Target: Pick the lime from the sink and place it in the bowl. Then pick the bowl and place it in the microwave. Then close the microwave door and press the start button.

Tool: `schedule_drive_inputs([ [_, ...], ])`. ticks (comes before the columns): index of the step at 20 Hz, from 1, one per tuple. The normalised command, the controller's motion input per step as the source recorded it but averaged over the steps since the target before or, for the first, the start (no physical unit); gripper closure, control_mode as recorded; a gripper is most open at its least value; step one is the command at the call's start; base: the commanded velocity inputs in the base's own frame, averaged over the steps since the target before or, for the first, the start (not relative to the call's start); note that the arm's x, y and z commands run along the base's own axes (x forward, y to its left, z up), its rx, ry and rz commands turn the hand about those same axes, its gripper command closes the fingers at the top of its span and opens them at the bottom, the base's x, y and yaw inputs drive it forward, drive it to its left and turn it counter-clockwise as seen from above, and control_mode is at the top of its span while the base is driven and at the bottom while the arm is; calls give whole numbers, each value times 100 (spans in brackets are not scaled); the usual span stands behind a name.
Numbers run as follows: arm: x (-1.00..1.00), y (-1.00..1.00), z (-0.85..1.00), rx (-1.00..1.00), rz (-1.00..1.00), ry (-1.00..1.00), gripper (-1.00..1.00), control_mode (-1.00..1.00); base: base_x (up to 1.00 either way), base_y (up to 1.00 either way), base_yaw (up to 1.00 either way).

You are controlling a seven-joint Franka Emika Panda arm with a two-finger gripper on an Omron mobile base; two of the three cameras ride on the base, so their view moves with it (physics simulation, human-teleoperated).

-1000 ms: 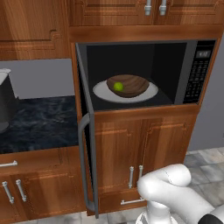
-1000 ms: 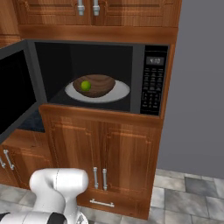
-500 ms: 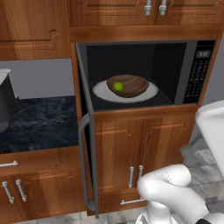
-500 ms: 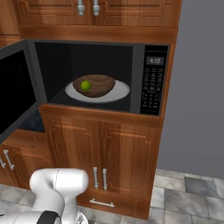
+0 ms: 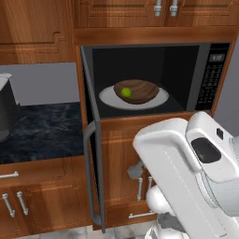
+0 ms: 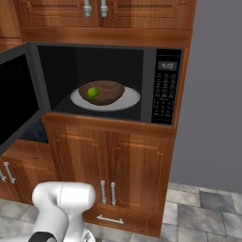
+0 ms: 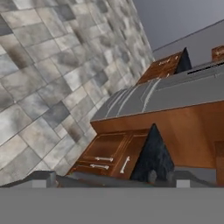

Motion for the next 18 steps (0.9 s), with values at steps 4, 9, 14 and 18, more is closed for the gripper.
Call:
schedule_drive_inputs([
  [4, 3, 69, 0, -17, -9, -11, -100, -100, 0, 0, 0],
  [9, 35, 63, 0, -21, -16, -11, -100, -100, 0, 0, 0],
  [14, 89, 29, -18, -20, -19, -5, -100, -100, 0, 0, 0],
  [18, 91, 30, -40, -16, -13, -1, -100, -100, 0, 0, 0],
])
